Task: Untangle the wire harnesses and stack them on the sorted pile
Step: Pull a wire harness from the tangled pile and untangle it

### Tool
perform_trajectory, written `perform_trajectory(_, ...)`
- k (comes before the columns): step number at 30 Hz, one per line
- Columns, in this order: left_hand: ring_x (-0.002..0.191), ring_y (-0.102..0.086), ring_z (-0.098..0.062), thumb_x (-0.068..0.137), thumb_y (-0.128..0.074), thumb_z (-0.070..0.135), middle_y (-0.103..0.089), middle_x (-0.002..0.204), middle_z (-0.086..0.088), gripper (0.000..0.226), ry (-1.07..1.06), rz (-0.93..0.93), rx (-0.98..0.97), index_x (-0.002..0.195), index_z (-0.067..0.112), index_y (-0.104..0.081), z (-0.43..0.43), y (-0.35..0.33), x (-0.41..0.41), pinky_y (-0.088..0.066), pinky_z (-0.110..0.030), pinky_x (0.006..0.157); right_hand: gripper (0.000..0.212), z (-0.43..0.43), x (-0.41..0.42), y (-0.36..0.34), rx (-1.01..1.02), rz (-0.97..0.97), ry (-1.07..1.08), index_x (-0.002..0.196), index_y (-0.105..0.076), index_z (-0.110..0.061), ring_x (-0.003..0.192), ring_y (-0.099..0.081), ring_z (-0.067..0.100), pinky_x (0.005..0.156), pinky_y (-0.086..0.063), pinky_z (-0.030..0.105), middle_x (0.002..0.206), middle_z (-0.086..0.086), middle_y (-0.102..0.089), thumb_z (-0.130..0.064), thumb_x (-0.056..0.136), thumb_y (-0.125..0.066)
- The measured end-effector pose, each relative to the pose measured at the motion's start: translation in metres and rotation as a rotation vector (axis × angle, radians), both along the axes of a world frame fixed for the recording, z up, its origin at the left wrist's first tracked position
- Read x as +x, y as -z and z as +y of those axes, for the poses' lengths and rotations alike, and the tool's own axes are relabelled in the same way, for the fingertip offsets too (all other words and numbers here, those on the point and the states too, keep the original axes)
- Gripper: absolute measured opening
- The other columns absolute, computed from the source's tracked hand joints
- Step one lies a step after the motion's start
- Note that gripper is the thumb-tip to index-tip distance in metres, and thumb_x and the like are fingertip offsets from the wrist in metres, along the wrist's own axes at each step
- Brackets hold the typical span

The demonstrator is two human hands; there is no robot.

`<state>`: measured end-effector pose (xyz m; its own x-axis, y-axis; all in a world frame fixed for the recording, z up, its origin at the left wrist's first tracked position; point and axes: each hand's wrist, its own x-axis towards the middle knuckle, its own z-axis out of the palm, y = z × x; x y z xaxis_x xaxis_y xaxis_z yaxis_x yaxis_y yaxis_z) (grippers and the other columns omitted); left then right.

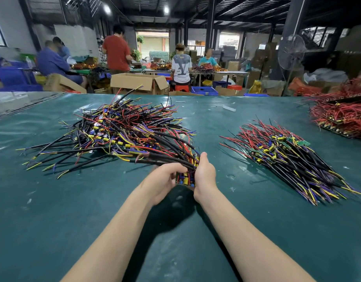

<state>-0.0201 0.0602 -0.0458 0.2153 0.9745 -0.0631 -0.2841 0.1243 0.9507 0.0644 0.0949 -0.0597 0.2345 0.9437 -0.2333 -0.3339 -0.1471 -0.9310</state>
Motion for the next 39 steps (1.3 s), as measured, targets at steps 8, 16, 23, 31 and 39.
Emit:
perform_trajectory(8, 0.055, -0.031, -0.019, 0.047, -0.045, 0.024, -0.038, 0.050, 0.004, 0.008, -0.355, 0.369, 0.091, 0.042, 0.019, -0.040, -0.003, 0.001, 0.012, -0.028, -0.030, 0.055, 0.030, 0.000, -0.002, -0.003, -0.002, -0.148, 0.029, 0.061, -0.042, -0.011, 0.073, -0.043, 0.025, 0.069, -0.044, 0.040, 0.072, 0.010, -0.048, -0.016, 0.089, -0.032)
perform_trajectory(16, 0.061, -0.060, -0.014, 0.072, -0.037, -0.019, -0.065, 0.063, -0.002, 0.039, 0.090, 0.152, 0.180, 0.062, 0.008, -0.064, 0.001, 0.005, -0.013, -0.051, -0.020, 0.057, 0.028, -0.002, 0.008, -0.010, -0.119, 0.183, -0.007, 0.069, -0.055, -0.014, 0.054, -0.053, 0.022, 0.040, -0.048, 0.025, 0.067, 0.004, -0.056, -0.025, 0.091, -0.041)
perform_trajectory(23, 0.064, -0.066, -0.009, 0.096, -0.038, 0.017, -0.071, 0.074, 0.005, 0.030, -0.172, 0.146, 0.093, 0.081, 0.018, -0.063, 0.006, 0.009, 0.006, -0.056, -0.026, 0.058, 0.032, -0.004, 0.000, -0.007, -0.104, 0.136, -0.043, 0.060, -0.050, -0.014, 0.054, -0.049, 0.022, 0.053, -0.046, 0.026, 0.060, 0.001, -0.053, -0.022, 0.088, -0.040)
perform_trajectory(31, 0.047, -0.058, -0.012, 0.097, -0.036, 0.022, -0.063, 0.057, 0.004, 0.034, -0.366, 0.253, 0.027, 0.068, 0.019, -0.055, 0.004, 0.003, 0.010, -0.047, -0.018, 0.041, 0.030, -0.007, -0.012, -0.006, -0.071, 0.097, -0.021, 0.059, -0.044, -0.014, 0.057, -0.044, 0.021, 0.056, -0.042, 0.028, 0.060, 0.001, -0.045, -0.021, 0.088, -0.039)
perform_trajectory(39, 0.075, -0.054, -0.020, 0.095, -0.045, 0.013, -0.058, 0.079, -0.004, 0.027, -0.516, 0.346, 0.010, 0.069, 0.019, -0.052, 0.004, 0.004, 0.011, -0.049, -0.033, 0.073, 0.037, -0.008, -0.020, 0.001, 0.010, 0.056, 0.017, 0.049, -0.035, -0.018, 0.059, -0.033, 0.019, 0.057, -0.027, 0.031, 0.049, -0.003, -0.034, -0.019, 0.085, -0.041)
